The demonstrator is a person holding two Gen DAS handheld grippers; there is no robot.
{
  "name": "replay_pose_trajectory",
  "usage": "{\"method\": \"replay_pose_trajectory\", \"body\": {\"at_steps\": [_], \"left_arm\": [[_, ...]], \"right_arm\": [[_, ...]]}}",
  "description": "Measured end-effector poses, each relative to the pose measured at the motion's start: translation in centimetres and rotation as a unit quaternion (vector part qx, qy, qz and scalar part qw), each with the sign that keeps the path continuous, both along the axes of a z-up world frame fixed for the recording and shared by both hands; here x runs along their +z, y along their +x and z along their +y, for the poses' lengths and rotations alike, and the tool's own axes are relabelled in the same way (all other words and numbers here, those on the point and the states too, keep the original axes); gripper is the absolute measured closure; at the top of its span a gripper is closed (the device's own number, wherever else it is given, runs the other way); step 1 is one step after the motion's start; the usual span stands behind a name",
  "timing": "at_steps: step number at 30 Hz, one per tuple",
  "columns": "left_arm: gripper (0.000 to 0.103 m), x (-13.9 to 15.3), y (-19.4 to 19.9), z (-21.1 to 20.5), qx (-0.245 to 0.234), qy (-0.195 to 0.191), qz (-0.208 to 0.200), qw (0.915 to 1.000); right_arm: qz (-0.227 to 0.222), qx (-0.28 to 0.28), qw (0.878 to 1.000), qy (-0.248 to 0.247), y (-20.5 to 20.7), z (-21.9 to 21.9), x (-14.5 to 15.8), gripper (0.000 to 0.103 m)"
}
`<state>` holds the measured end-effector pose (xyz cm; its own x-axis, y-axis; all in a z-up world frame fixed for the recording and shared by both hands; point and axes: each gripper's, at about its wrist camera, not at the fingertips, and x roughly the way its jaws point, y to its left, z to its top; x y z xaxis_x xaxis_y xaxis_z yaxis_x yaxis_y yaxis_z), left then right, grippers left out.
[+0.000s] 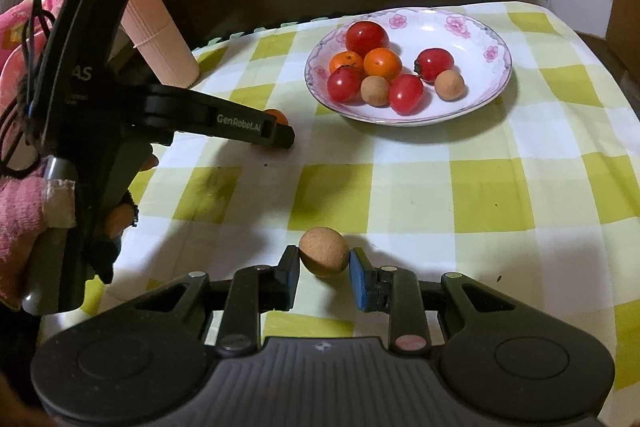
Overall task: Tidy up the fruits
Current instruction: 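Grasp the brown round fruit with the right tool while the left tool approaches the tangerine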
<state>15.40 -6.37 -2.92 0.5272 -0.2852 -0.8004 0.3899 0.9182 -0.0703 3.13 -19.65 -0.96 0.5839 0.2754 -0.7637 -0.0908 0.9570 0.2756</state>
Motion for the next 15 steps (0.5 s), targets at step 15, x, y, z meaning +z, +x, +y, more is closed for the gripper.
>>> {"method": "replay_pose_trajectory", "body": {"at_steps": [15], "left_arm": [[0.063,0.1,-2.5,0.2,-0.014,0.03,0.006,0.9994]], "right_arm": [[0.015,-0.021,1.0,-0.017,0.4,-0.9,-0.4,0.076]]}}
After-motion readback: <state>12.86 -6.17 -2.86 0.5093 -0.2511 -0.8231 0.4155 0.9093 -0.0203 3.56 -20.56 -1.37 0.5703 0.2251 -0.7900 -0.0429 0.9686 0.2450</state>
